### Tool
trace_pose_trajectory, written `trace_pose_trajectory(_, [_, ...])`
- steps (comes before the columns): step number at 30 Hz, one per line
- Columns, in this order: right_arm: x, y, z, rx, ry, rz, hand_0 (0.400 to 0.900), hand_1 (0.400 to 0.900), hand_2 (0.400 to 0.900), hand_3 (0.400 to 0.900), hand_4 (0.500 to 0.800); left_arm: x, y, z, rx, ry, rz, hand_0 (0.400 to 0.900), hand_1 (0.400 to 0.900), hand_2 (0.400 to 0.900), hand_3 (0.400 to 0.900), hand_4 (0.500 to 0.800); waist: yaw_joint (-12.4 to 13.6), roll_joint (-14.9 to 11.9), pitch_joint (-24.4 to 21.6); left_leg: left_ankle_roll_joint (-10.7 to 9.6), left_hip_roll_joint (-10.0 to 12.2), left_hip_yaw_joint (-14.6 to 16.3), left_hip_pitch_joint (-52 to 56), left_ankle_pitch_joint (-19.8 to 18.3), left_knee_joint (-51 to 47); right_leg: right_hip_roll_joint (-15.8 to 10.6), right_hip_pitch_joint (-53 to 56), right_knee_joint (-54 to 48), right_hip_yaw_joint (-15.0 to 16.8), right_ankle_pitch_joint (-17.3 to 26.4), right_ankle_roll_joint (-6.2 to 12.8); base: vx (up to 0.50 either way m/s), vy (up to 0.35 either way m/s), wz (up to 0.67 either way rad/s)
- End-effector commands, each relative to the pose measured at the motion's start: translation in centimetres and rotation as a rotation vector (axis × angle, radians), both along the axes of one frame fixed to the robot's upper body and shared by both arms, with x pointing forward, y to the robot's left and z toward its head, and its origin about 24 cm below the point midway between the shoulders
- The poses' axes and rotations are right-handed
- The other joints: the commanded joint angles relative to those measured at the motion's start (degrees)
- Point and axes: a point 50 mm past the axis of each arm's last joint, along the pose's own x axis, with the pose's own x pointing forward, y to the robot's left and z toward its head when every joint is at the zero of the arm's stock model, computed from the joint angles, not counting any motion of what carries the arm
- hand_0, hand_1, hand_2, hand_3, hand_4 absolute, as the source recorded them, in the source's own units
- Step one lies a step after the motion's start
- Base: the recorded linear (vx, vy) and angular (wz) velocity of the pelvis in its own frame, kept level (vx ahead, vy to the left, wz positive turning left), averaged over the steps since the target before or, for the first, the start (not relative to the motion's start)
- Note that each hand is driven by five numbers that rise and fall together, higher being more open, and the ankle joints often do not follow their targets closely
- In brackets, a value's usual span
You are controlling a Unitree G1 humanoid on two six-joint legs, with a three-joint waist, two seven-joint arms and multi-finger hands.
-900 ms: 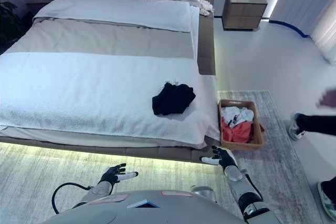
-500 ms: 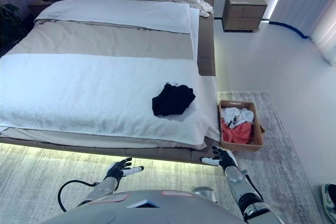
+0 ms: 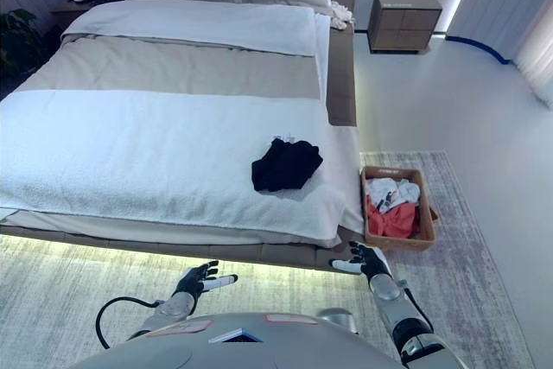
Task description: Put the clothes on the bed into the basket.
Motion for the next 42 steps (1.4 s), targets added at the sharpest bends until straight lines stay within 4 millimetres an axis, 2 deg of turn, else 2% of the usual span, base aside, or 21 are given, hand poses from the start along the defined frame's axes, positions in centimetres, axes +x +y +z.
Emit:
trace_pose_trajectory(1, [2.6, 0.2, 1.1, -0.012, -0.113, 0.039, 0.900, 0.900, 0.900, 0.900, 0.800, 2.1, 1.9, 0.8, 0.064, -0.060, -0.004, 0.900, 0.900, 0.900, 0.900, 0.800, 1.0, -4.1, -2.1, -0.6, -2.6, -1.5, -2.9, -1.7, 0.3, 0.1, -0.9, 0.2, 2.5, -2.6, 0.30, 0.02, -0.036, 0.03])
trace_pose_trajectory(9, [3.3, -0.4, 1.6, -0.025, -0.155, 0.020, 0.900, 0.900, 0.900, 0.900, 0.800, 2.5, 2.1, 0.9, 0.065, -0.074, 0.025, 0.900, 0.900, 0.900, 0.900, 0.800, 0.8, -3.7, -0.9, -1.1, -1.6, -1.5, -2.4, -1.3, 0.3, 0.9, -1.1, 1.5, 2.6, -3.8, -0.50, 0.02, -0.065, 0.01])
trace_pose_trajectory(12, [3.8, -0.6, 2.0, -0.030, -0.179, 0.017, 0.900, 0.900, 0.900, 0.900, 0.800, 3.2, 2.2, 1.2, 0.068, -0.097, 0.034, 0.900, 0.900, 0.900, 0.900, 0.800, 0.7, -4.1, 0.5, -1.6, -0.9, -1.8, -4.1, -2.4, 4.6, 1.5, -1.9, 3.4, 2.8, -4.6, -1.39, -0.01, -0.117, 0.06])
trace_pose_trajectory(14, [4.2, -0.8, 2.2, -0.034, -0.195, 0.015, 0.900, 0.900, 0.900, 0.900, 0.800, 3.9, 2.1, 1.4, 0.063, -0.120, 0.039, 0.900, 0.900, 0.900, 0.900, 0.800, 0.7, -4.7, 2.3, -2.1, -1.0, -2.1, -7.3, -3.4, 11.1, 1.8, -2.5, 4.7, 2.9, -5.2, -2.17, -0.07, -0.149, 0.08])
trace_pose_trajectory(15, [4.4, -0.9, 2.4, -0.038, -0.208, 0.015, 0.900, 0.900, 0.900, 0.900, 0.800, 4.3, 2.0, 1.6, 0.058, -0.138, 0.037, 0.900, 0.900, 0.900, 0.900, 0.800, 0.9, -5.2, 3.6, -2.3, -1.7, -2.3, -10.2, -4.8, 17.8, 1.8, -2.4, 5.1, 3.1, -5.3, -2.62, -0.06, -0.116, 0.05])
trace_pose_trajectory(16, [4.4, -0.9, 2.4, -0.038, -0.208, 0.015, 0.900, 0.900, 0.900, 0.900, 0.800, 4.3, 2.0, 1.6, 0.058, -0.138, 0.037, 0.900, 0.900, 0.900, 0.900, 0.800, 0.8, -5.2, 3.6, -2.3, -1.6, -2.4, -10.6, -5.1, 18.3, 1.9, -2.5, 5.1, 3.0, -5.3, -2.62, -0.03, -0.135, -0.04])
trace_pose_trajectory(17, [4.7, -1.3, 2.7, -0.053, -0.221, 0.016, 0.900, 0.900, 0.900, 0.900, 0.800, 4.9, 1.6, 1.7, 0.048, -0.156, 0.033, 0.900, 0.900, 0.900, 0.900, 0.800, 1.7, -5.3, 5.9, -1.9, -2.6, -3.0, -14.2, -4.7, 26.5, 2.1, -1.6, 5.4, 3.0, -5.2, -3.24, 0.02, -0.093, -0.22])
trace_pose_trajectory(19, [5.2, -1.7, 3.0, -0.071, -0.235, 0.024, 0.900, 0.900, 0.900, 0.900, 0.800, 5.3, 1.2, 1.9, 0.043, -0.179, 0.027, 0.900, 0.900, 0.900, 0.900, 0.800, 2.7, -5.1, 7.2, -1.2, -5.3, -6.0, -16.9, -3.5, 30.1, 2.4, -0.5, 5.0, 3.3, -5.5, -3.50, 0.07, -0.064, -0.29])
trace_pose_trajectory(21, [5.6, -1.9, 3.3, -0.085, -0.248, 0.026, 0.900, 0.900, 0.900, 0.900, 0.800, 5.6, 0.8, 2.1, 0.045, -0.200, -0.007, 0.900, 0.900, 0.900, 0.900, 0.800, 2.9, -5.0, 7.3, -0.8, -6.6, -6.0, -19.7, -3.6, 27.1, 2.4, 0.1, 4.3, 3.6, -5.5, -3.13, 0.14, -0.013, -0.13])
trace_pose_trajectory(22, [5.8, -1.9, 3.3, -0.086, -0.254, 0.029, 0.900, 0.900, 0.900, 0.900, 0.800, 5.7, 0.9, 2.1, 0.054, -0.203, -0.017, 0.900, 0.900, 0.900, 0.900, 0.800, 3.1, -5.0, 7.2, -0.6, -6.3, -5.9, -20.2, -3.1, 24.6, 2.5, 0.4, 4.1, 3.9, -5.6, -3.00, 0.21, 0.000, -0.11])
trace_pose_trajectory(25, [6.8, -1.7, 3.7, -0.098, -0.281, 0.039, 0.900, 0.900, 0.900, 0.900, 0.800, 5.9, 0.6, 2.1, 0.071, -0.203, -0.041, 0.900, 0.900, 0.900, 0.900, 0.800, 3.3, -4.1, 8.0, -1.6, -2.9, -5.2, -22.3, 3.6, 11.2, 3.6, 1.3, 3.4, 4.2, -6.5, -2.82, 0.22, 0.033, 0.00])
trace_pose_trajectory(27, [7.5, -1.6, 4.1, -0.111, -0.305, 0.038, 0.900, 0.900, 0.900, 0.900, 0.800, 6.2, 0.3, 2.1, 0.082, -0.203, -0.046, 0.900, 0.900, 0.900, 0.900, 0.800, 3.4, -3.1, 8.7, -2.7, -1.1, -2.0, -24.3, 7.0, 2.9, 4.0, 2.0, 2.6, 4.1, -7.0, -2.62, 0.22, 0.099, -0.04])
trace_pose_trajectory(29, [8.4, -1.3, 4.5, -0.110, -0.332, 0.050, 0.900, 0.900, 0.900, 0.900, 0.800, 6.1, 0.4, 2.0, 0.092, -0.195, -0.042, 0.900, 0.900, 0.900, 0.900, 0.800, 3.9, -2.4, 8.3, -3.6, 0.4, 1.1, -25.9, 8.3, 0.3, 4.1, 3.4, 1.6, 5.3, -7.5, -2.14, 0.31, 0.141, -0.34])
trace_pose_trajectory(32, [9.0, -0.7, 4.9, -0.093, -0.355, 0.077, 0.900, 0.900, 0.900, 0.900, 0.800, 5.3, 0.9, 1.8, 0.098, -0.179, -0.014, 0.900, 0.900, 0.900, 0.900, 0.800, 4.9, -2.2, 6.2, -3.1, 0.4, 3.4, -23.2, 10.7, 1.1, 2.2, 8.4, 0.5, 7.2, -9.7, -0.84, 0.53, 0.258, -0.60])
trace_pose_trajectory(35, [8.7, -0.2, 4.6, -0.078, -0.345, 0.076, 0.900, 0.900, 0.900, 0.900, 0.800, 4.8, 1.5, 1.7, 0.109, -0.163, -0.012, 0.900, 0.900, 0.900, 0.900, 0.800, 5.6, -3.4, 3.6, -1.2, -1.3, 3.8, -22.3, 9.8, 4.5, -1.5, 8.5, 5.6, 6.7, -10.8, 0.54, 0.58, 0.260, -0.25])
trace_pose_trajectory(37, [9.1, 0.1, 4.8, -0.077, -0.359, 0.088, 0.900, 0.900, 0.900, 0.900, 0.800, 5.5, 1.9, 2.1, 0.125, -0.183, -0.039, 0.900, 0.900, 0.900, 0.900, 0.800, 5.9, -4.6, 2.7, 0.6, -2.3, 4.5, -21.5, 7.5, 5.9, -2.8, 4.4, 16.2, 6.9, -7.2, 1.96, 0.41, 0.196, -0.05])
trace_pose_trajectory(39, [10.4, 0.6, 5.7, -0.091, -0.405, 0.124, 0.900, 0.900, 0.900, 0.900, 0.800, 6.6, 2.6, 2.8, 0.145, -0.221, -0.046, 0.900, 0.900, 0.900, 0.900, 0.800, 5.6, -5.2, 3.7, 2.5, -3.3, 4.5, -20.2, 5.5, 6.1, -3.0, -2.7, 31.6, 6.8, 0.5, 2.57, 0.24, 0.192, -0.03])
trace_pose_trajectory(40, [10.9, 0.7, 6.0, -0.103, -0.427, 0.139, 0.900, 0.900, 0.900, 0.900, 0.800, 7.2, 2.8, 3.1, 0.152, -0.239, -0.049, 0.900, 0.900, 0.900, 0.900, 0.800, 5.4, -5.0, 4.5, 3.0, -3.5, 4.4, -19.1, 4.9, 5.6, -3.3, -6.1, 35.9, 5.7, 2.5, 2.43, 0.20, 0.207, 0.03])
trace_pose_trajectory(41, [11.4, 0.7, 6.4, -0.127, -0.445, 0.146, 0.900, 0.900, 0.900, 0.900, 0.800, 7.7, 3.0, 3.4, 0.164, -0.254, -0.049, 0.900, 0.900, 0.900, 0.900, 0.800, 5.0, -4.7, 5.3, 3.5, -3.9, 4.3, -17.3, 4.3, 4.6, -4.6, -9.0, 38.5, 3.3, 3.7, 2.25, 0.22, 0.210, 0.05])
trace_pose_trajectory(42, [12.0, 0.9, 6.7, -0.162, -0.455, 0.168, 0.900, 0.900, 0.900, 0.900, 0.800, 8.1, 3.3, 3.6, 0.182, -0.260, -0.047, 0.900, 0.900, 0.900, 0.900, 0.800, 4.9, -4.5, 5.9, 3.8, -4.2, 4.3, -15.2, 3.8, 3.1, -6.5, -10.4, 38.4, -0.2, 2.7, 1.73, 0.25, 0.173, 0.05])
